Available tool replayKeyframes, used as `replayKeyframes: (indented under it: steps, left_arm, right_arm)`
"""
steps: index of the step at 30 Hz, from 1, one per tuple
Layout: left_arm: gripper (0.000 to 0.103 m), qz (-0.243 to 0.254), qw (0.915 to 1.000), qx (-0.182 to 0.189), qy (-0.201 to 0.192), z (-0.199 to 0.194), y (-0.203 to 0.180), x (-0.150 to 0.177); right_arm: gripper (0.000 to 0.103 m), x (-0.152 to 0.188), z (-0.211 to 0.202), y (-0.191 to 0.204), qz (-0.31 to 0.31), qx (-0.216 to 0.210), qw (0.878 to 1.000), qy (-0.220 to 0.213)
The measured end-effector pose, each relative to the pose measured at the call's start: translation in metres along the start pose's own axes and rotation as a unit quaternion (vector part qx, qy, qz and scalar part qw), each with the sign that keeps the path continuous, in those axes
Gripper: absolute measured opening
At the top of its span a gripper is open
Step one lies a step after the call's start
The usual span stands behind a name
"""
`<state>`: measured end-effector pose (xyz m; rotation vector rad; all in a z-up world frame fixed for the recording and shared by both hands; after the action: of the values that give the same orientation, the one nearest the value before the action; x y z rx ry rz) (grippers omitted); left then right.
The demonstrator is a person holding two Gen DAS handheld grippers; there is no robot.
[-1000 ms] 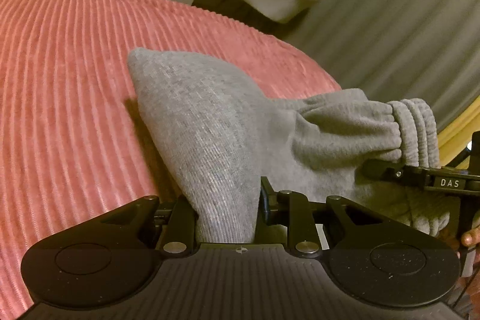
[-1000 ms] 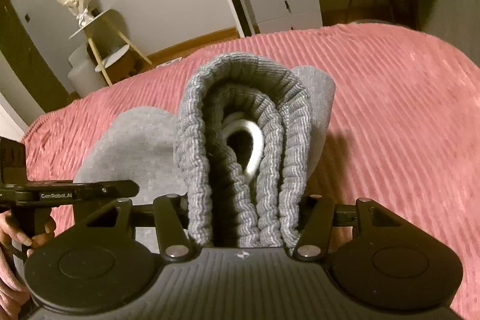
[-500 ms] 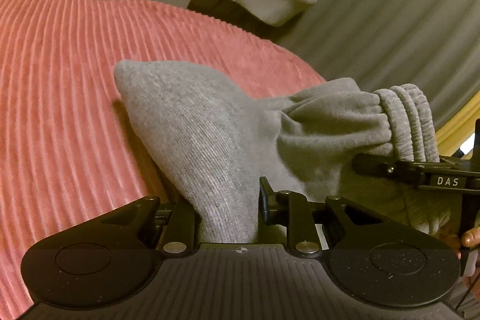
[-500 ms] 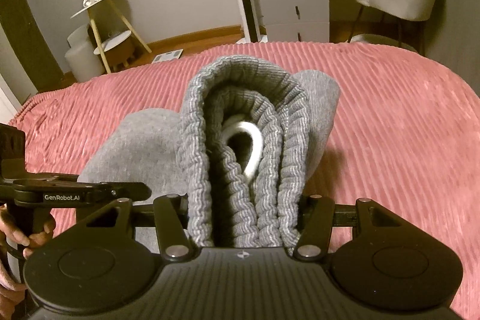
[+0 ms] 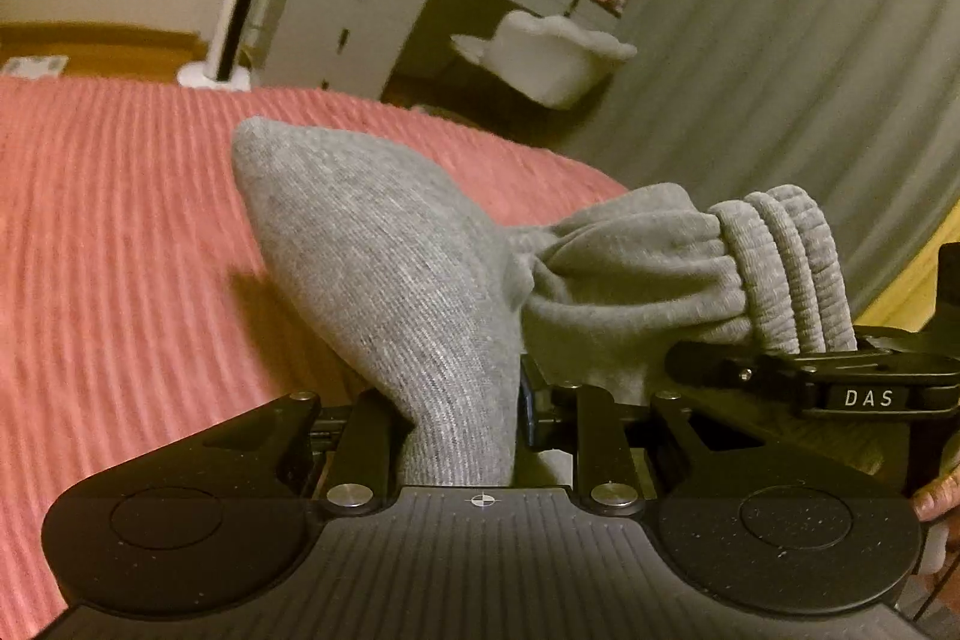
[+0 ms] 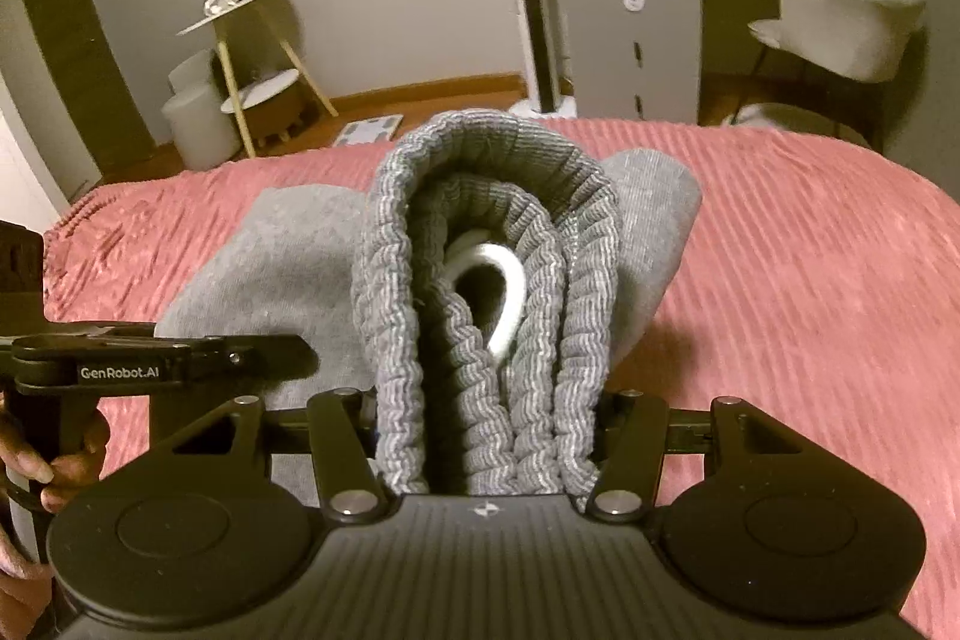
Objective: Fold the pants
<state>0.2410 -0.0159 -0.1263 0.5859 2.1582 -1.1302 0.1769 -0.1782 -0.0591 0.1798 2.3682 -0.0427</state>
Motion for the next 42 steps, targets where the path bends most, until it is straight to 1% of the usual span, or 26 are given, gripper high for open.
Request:
replayKeyframes:
  steps: [3,7,13,16,19,21,23,28,31,33,34,35,36,37,38,39,40,41,42]
  left_arm:
    - [0.025,0.003,0.9996,-0.021,-0.016,-0.008,0.006,-0.013]
    - [0.025,0.003,0.9988,-0.042,-0.024,-0.012,0.015,-0.027]
    - [0.025,0.005,0.9982,-0.057,-0.015,0.002,0.028,-0.047]
    - [0.025,0.004,0.9981,-0.060,-0.009,0.012,0.038,-0.048]
    - [0.026,-0.003,0.9973,-0.074,-0.004,0.021,0.050,-0.045]
    - [0.026,0.001,0.9968,-0.080,-0.004,0.023,0.055,-0.041]
    - [0.029,0.006,0.9966,-0.082,-0.004,0.024,0.058,-0.038]
    - [0.032,0.004,0.9955,-0.095,-0.001,0.026,0.066,-0.036]
    - [0.034,0.006,0.9955,-0.095,-0.001,0.026,0.067,-0.036]
    - [0.037,0.005,0.9952,-0.098,-0.002,0.026,0.069,-0.035]
    - [0.043,0.003,0.9944,-0.106,-0.001,0.025,0.072,-0.034]
    - [0.051,0.001,0.9933,-0.115,0.002,0.024,0.076,-0.033]
    - [0.053,-0.007,0.9916,-0.129,0.006,0.019,0.080,-0.032]
    - [0.054,-0.020,0.9908,-0.133,0.005,0.014,0.084,-0.031]
    - [0.056,-0.035,0.9909,-0.130,0.000,0.008,0.087,-0.032]
    - [0.057,-0.053,0.9893,-0.135,-0.015,-0.003,0.090,-0.035]
    - [0.060,-0.056,0.9856,-0.156,-0.031,-0.014,0.092,-0.040]
    - [0.068,-0.051,0.9809,-0.182,-0.046,-0.025,0.094,-0.045]
    - [0.073,-0.040,0.9737,-0.214,-0.066,-0.040,0.093,-0.051]
  right_arm:
    - [0.054,-0.014,0.005,0.015,-0.005,-0.010,1.000,-0.011]
    - [0.054,-0.035,0.015,0.028,-0.012,-0.022,0.999,-0.025]
    - [0.054,-0.057,0.038,0.030,0.001,-0.020,0.999,-0.027]
    - [0.054,-0.057,0.051,0.025,0.008,-0.013,1.000,-0.023]
    - [0.054,-0.054,0.067,0.020,0.010,0.002,1.000,-0.017]
    - [0.054,-0.052,0.074,0.018,0.008,0.009,1.000,-0.019]
    - [0.055,-0.050,0.076,0.018,-0.002,0.017,1.000,-0.025]
    - [0.056,-0.046,0.084,0.013,-0.017,0.041,0.999,-0.025]
    - [0.056,-0.045,0.088,0.007,-0.007,0.049,0.999,-0.021]
    - [0.057,-0.044,0.094,0.001,-0.009,0.065,0.998,-0.020]
    - [0.064,-0.042,0.097,-0.003,-0.013,0.082,0.996,-0.021]
    - [0.070,-0.041,0.101,-0.009,-0.017,0.108,0.994,-0.021]
    - [0.090,-0.041,0.104,-0.018,-0.022,0.147,0.989,-0.022]
    - [0.101,-0.043,0.103,-0.026,-0.023,0.183,0.982,-0.030]
    - [0.101,-0.047,0.097,-0.036,-0.017,0.211,0.976,-0.049]
    - [0.101,-0.049,0.090,-0.043,-0.007,0.225,0.972,-0.062]
    - [0.101,-0.051,0.082,-0.047,0.004,0.235,0.969,-0.075]
    - [0.101,-0.052,0.073,-0.049,0.014,0.232,0.969,-0.087]
    - [0.101,-0.052,0.066,-0.048,0.021,0.222,0.971,-0.091]
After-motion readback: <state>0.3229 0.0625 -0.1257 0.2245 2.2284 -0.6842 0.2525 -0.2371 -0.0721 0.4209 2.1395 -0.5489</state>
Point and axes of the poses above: each gripper's, at about its wrist camera, not at the fingertips, and z roughly the way its jaws point, y to its left, x to its underside, the point moved 9 cm from there along z, roughly the way its jaws point, and after that the axes turned 15 degrees about x, right-handed, at the moved point
